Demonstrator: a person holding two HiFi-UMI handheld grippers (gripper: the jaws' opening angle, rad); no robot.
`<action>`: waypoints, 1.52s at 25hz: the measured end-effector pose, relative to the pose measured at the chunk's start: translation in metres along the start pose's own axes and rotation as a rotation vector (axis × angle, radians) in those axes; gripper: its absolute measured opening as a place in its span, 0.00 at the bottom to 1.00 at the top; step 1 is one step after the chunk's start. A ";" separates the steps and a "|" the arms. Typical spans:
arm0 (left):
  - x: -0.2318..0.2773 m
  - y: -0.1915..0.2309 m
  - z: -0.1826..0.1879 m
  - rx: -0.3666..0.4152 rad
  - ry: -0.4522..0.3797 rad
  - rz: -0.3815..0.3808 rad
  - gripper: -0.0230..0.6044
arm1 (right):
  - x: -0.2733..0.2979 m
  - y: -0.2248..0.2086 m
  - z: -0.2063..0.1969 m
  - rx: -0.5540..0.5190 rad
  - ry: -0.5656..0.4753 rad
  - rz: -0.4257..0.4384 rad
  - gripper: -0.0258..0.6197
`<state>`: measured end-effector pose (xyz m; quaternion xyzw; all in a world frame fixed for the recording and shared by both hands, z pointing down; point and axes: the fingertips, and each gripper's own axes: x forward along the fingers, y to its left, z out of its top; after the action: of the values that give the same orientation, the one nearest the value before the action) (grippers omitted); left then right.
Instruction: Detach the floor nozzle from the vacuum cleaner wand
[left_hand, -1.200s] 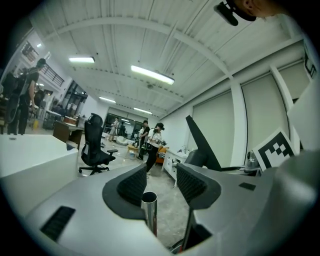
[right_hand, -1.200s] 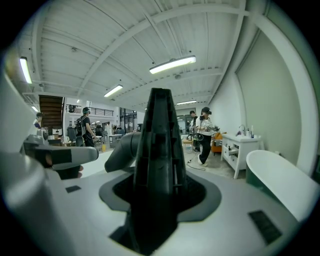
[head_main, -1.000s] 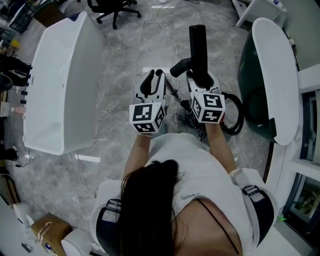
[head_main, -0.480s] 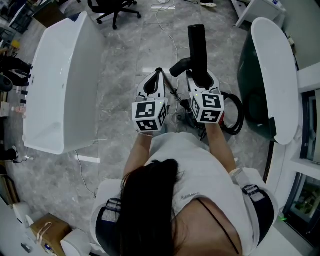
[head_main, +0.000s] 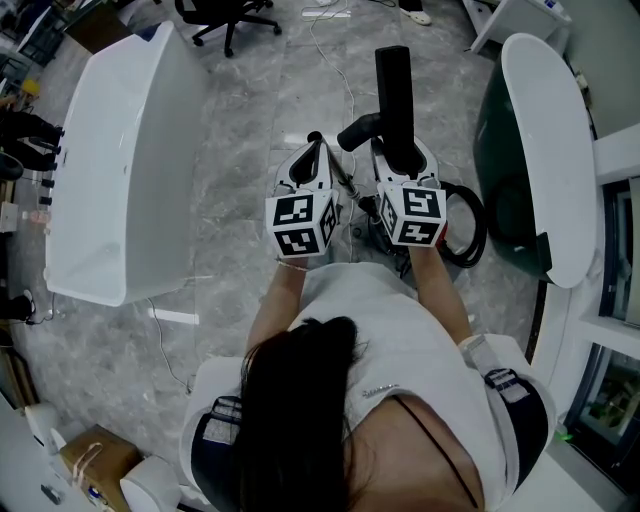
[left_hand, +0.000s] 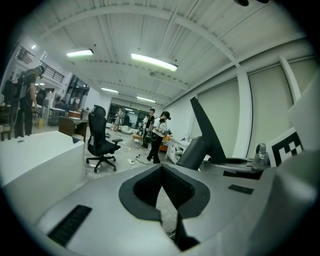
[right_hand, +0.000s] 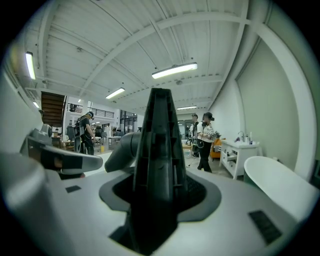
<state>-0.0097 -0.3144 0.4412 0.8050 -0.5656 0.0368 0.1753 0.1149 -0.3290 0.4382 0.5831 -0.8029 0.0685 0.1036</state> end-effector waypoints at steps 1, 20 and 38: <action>0.000 -0.001 0.000 0.005 -0.002 0.002 0.04 | 0.000 0.000 0.000 -0.001 0.002 -0.001 0.39; -0.005 -0.008 0.001 0.116 -0.027 0.037 0.04 | -0.007 0.014 -0.004 -0.047 0.002 -0.001 0.39; -0.009 -0.006 0.001 0.117 -0.045 0.040 0.04 | -0.008 0.017 -0.008 -0.063 0.008 -0.008 0.39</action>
<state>-0.0074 -0.3047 0.4369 0.8031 -0.5821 0.0552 0.1145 0.1021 -0.3150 0.4437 0.5823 -0.8020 0.0450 0.1252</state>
